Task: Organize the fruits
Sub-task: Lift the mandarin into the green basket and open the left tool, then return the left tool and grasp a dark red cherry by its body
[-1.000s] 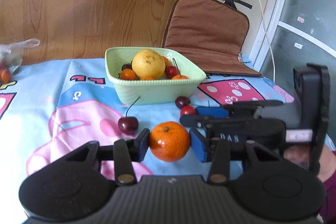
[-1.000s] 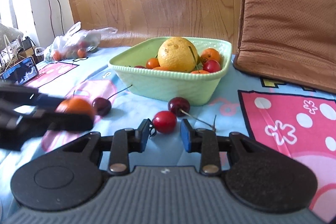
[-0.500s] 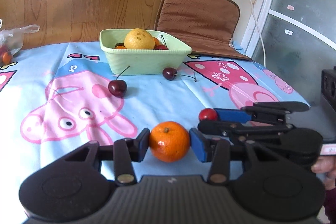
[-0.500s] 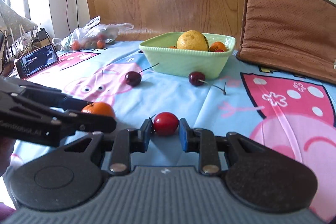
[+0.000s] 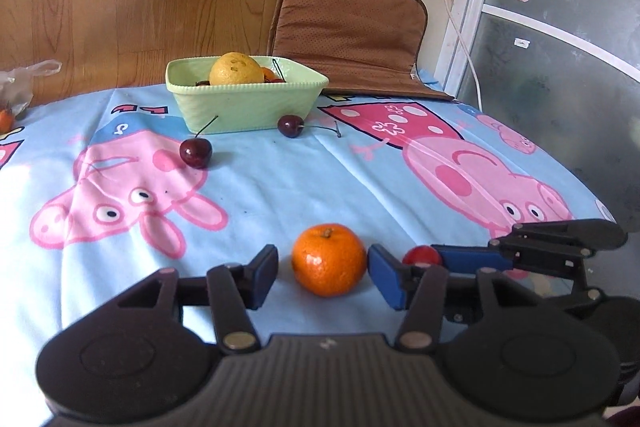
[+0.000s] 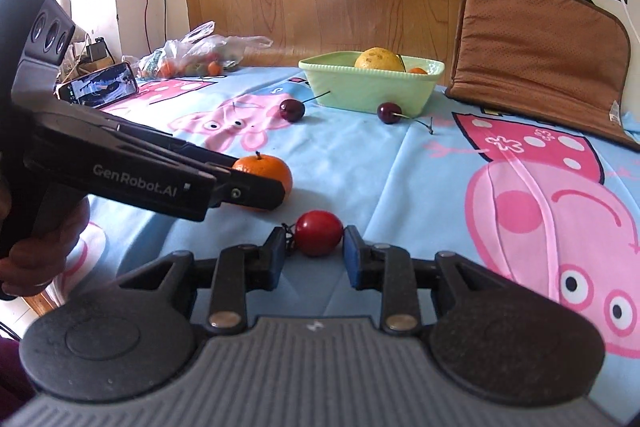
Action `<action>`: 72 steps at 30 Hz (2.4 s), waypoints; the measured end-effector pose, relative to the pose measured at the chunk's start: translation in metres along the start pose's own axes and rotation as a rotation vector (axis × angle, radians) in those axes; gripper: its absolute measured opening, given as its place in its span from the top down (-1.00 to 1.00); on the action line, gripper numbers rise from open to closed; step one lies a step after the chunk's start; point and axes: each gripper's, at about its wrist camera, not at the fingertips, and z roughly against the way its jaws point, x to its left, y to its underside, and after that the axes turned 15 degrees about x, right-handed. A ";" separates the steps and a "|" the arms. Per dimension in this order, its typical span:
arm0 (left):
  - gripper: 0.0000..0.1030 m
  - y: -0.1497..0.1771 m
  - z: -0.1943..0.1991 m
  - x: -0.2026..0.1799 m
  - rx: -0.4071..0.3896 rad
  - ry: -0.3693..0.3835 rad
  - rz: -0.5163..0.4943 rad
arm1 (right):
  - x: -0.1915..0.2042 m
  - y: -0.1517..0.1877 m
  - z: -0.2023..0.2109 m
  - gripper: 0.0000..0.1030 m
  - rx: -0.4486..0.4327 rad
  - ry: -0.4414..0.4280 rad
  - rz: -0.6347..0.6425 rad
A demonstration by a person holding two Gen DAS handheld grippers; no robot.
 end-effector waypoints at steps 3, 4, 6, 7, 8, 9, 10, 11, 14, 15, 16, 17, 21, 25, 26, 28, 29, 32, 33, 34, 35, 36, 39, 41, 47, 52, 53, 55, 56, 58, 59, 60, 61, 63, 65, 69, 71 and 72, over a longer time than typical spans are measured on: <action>-0.09 -0.002 0.000 0.001 -0.003 0.000 0.003 | 0.003 0.002 -0.001 0.08 -0.007 -0.001 0.003; -0.10 -0.003 -0.002 0.000 -0.001 0.000 0.000 | 0.005 0.003 -0.001 0.08 -0.010 0.007 0.007; -0.10 -0.004 -0.004 -0.002 0.000 -0.001 -0.015 | 0.006 0.002 0.000 0.08 -0.009 0.015 0.012; -0.09 -0.004 -0.005 -0.003 0.001 -0.001 -0.022 | 0.006 0.002 0.001 0.08 -0.009 0.020 0.010; -0.08 -0.003 -0.007 -0.003 0.004 0.001 -0.022 | 0.006 0.002 0.001 0.08 -0.011 0.030 0.005; -0.03 -0.003 -0.008 -0.003 0.009 0.005 -0.022 | 0.004 0.002 0.001 0.08 -0.013 0.040 -0.001; 0.03 -0.001 -0.010 -0.003 0.010 0.006 -0.023 | 0.003 0.002 0.000 0.08 -0.014 0.045 -0.009; 0.11 0.001 -0.009 -0.004 0.000 0.002 -0.033 | 0.002 0.002 0.000 0.09 -0.014 0.046 -0.016; 0.20 0.004 -0.007 -0.003 -0.003 0.022 -0.053 | 0.003 0.001 -0.001 0.36 -0.015 0.037 -0.001; 0.20 0.005 -0.006 -0.003 -0.003 0.030 -0.053 | 0.004 0.000 -0.001 0.39 -0.014 0.034 0.008; 0.21 0.005 -0.004 -0.002 0.000 0.041 -0.050 | 0.005 -0.001 -0.002 0.40 -0.015 0.038 0.015; 0.21 0.003 -0.003 -0.001 0.000 0.053 -0.045 | 0.006 -0.003 -0.003 0.40 -0.018 0.039 0.019; 0.20 -0.013 0.004 0.009 -0.030 0.073 -0.018 | -0.003 -0.018 -0.002 0.40 -0.059 0.029 -0.002; 0.20 -0.049 0.005 0.025 -0.071 0.036 -0.002 | -0.018 -0.046 -0.005 0.40 -0.115 0.039 -0.024; 0.20 -0.060 0.005 0.030 -0.082 0.031 0.004 | -0.023 -0.055 -0.009 0.40 -0.125 0.039 -0.032; 0.20 -0.084 0.001 0.041 -0.099 0.014 0.024 | -0.034 -0.074 -0.017 0.40 -0.144 0.034 -0.055; 0.20 -0.096 -0.003 0.046 -0.104 0.002 0.035 | -0.040 -0.083 -0.022 0.40 -0.152 0.030 -0.070; 0.20 -0.129 -0.018 0.059 -0.101 -0.020 0.061 | -0.059 -0.113 -0.041 0.40 -0.173 0.016 -0.122; 0.20 -0.140 -0.026 0.063 -0.096 -0.029 0.066 | -0.065 -0.122 -0.048 0.40 -0.176 0.014 -0.133; 0.20 -0.149 -0.033 0.067 -0.092 -0.042 0.072 | -0.070 -0.130 -0.055 0.39 -0.176 0.013 -0.139; 0.20 -0.156 -0.040 0.070 -0.085 -0.059 0.077 | -0.073 -0.136 -0.063 0.39 -0.174 0.010 -0.140; 0.20 -0.161 -0.048 0.073 -0.075 -0.071 0.083 | -0.075 -0.142 -0.070 0.39 -0.170 0.010 -0.138; 0.19 -0.171 -0.070 0.083 -0.039 -0.091 0.108 | -0.080 -0.151 -0.092 0.39 -0.147 0.013 -0.136; 0.15 -0.173 -0.080 0.087 -0.024 -0.112 0.120 | -0.082 -0.153 -0.102 0.36 -0.138 0.009 -0.141; 0.02 -0.169 -0.061 0.095 -0.086 -0.143 0.133 | -0.095 -0.146 -0.088 0.18 -0.194 0.016 -0.188; -0.08 -0.136 -0.018 0.101 -0.159 -0.143 0.169 | -0.114 -0.122 -0.051 0.17 -0.249 0.025 -0.312; -0.08 -0.129 -0.015 0.101 -0.158 -0.141 0.173 | -0.117 -0.115 -0.047 0.17 -0.237 0.023 -0.340; -0.08 -0.114 -0.013 0.099 -0.142 -0.119 0.183 | -0.119 -0.101 -0.046 0.07 -0.188 -0.004 -0.385; -0.09 -0.108 -0.015 0.097 -0.130 -0.108 0.181 | -0.119 -0.096 -0.047 0.08 -0.162 -0.025 -0.395; -0.12 -0.099 -0.023 0.090 -0.099 -0.104 0.165 | -0.110 -0.092 -0.054 0.08 -0.116 -0.031 -0.374; -0.13 -0.096 -0.029 0.087 -0.077 -0.109 0.157 | -0.103 -0.093 -0.058 0.08 -0.093 -0.014 -0.346; -0.14 -0.095 -0.035 0.084 -0.056 -0.116 0.150 | -0.097 -0.096 -0.061 0.08 -0.075 -0.007 -0.316; -0.14 -0.092 -0.041 0.081 -0.038 -0.124 0.141 | -0.092 -0.100 -0.066 0.08 -0.058 -0.011 -0.280; -0.14 -0.090 -0.048 0.075 -0.026 -0.158 0.117 | -0.083 -0.108 -0.074 0.08 -0.039 -0.016 -0.227; -0.14 -0.088 -0.055 0.071 -0.012 -0.199 0.092 | -0.077 -0.116 -0.085 0.08 -0.019 -0.002 -0.178; -0.01 -0.087 -0.062 0.073 0.012 -0.201 0.105 | -0.075 -0.128 -0.108 0.09 0.045 0.015 -0.133; 0.19 -0.087 -0.063 0.073 0.007 -0.215 0.106 | -0.077 -0.130 -0.111 0.22 0.046 -0.002 -0.138; 0.38 -0.086 -0.063 0.072 0.006 -0.220 0.100 | -0.078 -0.130 -0.112 0.44 0.046 -0.006 -0.135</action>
